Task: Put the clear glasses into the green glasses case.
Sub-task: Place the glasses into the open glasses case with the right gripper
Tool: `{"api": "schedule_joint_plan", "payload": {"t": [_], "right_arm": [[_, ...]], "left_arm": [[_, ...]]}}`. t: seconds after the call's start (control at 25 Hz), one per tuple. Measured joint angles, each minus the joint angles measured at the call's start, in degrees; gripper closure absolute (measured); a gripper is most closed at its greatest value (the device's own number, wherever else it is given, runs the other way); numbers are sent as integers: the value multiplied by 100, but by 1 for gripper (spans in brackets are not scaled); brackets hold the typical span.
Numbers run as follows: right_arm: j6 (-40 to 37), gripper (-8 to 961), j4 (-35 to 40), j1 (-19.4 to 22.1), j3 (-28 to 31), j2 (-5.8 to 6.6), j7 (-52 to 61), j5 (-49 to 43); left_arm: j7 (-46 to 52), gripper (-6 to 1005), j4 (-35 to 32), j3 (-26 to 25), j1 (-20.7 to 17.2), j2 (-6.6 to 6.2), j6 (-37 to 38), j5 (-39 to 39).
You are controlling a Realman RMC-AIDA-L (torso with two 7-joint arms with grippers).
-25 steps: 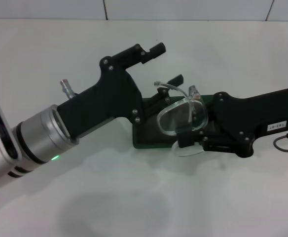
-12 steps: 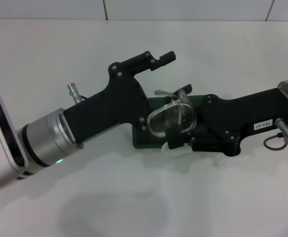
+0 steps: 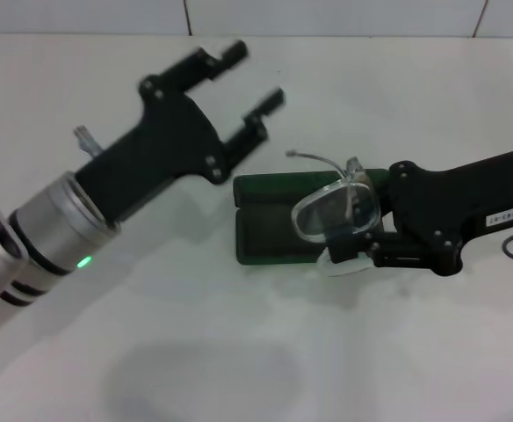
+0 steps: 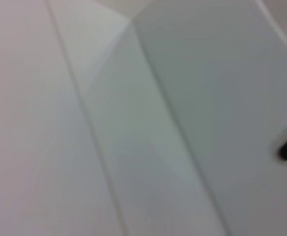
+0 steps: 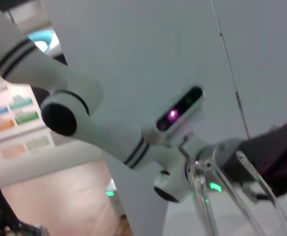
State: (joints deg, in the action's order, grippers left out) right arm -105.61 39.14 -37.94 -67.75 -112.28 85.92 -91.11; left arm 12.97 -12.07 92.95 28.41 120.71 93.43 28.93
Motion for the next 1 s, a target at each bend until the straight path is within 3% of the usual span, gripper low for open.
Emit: {"api": "schedule_joint_plan", "payload": {"t": [0.16, 0.28, 0.36, 0.48, 0.76, 1.0], "right_arm": [[268, 786, 516, 52, 8, -31, 231, -404], [585, 785, 1125, 61, 6, -150, 554, -940], [779, 785, 1621, 63, -23, -268, 824, -1404], [1013, 783, 2124, 50, -212, -342, 1074, -1800], [2226, 781, 2846, -253, -1488, -350, 2106, -2868], [2965, 779, 2961, -443, -2498, -362, 2658, -3517]], "left_arm": [[190, 471, 128, -3, -55, 3, -200, -830], [955, 471, 298, -5, -67, -27, -397, -1605], [1526, 471, 338, -6, -72, -74, -613, -1874], [2038, 471, 344, -6, -113, -133, -918, -1955], [2086, 470, 297, -15, -341, -107, -974, -1964], [2103, 470, 334, -15, -368, -102, -977, -1966]]}}
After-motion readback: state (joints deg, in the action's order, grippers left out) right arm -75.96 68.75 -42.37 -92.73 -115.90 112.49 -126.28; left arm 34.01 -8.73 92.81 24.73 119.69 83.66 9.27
